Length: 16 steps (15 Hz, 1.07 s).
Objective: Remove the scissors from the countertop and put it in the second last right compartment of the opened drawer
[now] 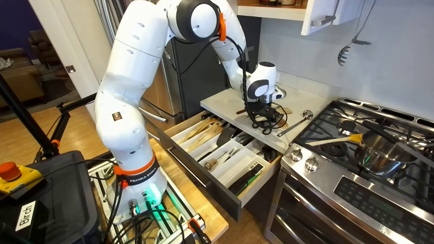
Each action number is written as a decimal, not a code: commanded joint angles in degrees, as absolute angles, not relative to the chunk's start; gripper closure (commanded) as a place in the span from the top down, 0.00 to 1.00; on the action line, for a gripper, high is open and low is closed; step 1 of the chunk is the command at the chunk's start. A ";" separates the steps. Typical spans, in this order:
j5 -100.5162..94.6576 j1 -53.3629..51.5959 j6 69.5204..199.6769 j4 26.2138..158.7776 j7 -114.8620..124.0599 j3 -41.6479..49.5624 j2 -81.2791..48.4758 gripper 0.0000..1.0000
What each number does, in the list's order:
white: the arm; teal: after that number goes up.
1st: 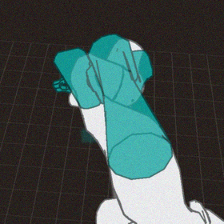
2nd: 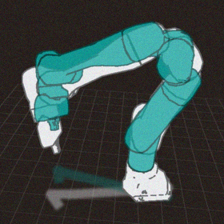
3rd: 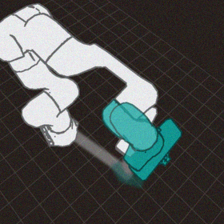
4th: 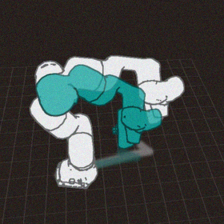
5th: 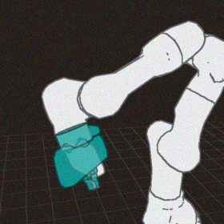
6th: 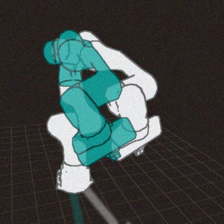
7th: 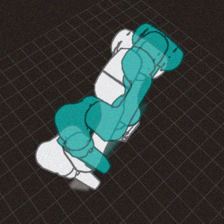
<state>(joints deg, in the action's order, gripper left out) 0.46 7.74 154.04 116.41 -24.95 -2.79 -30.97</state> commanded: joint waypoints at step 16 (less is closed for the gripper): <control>7.86 20.54 163.98 120.52 -26.60 -14.49 -33.06 0.99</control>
<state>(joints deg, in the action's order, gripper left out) 6.53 18.67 163.37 119.69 -25.39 -13.12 -32.85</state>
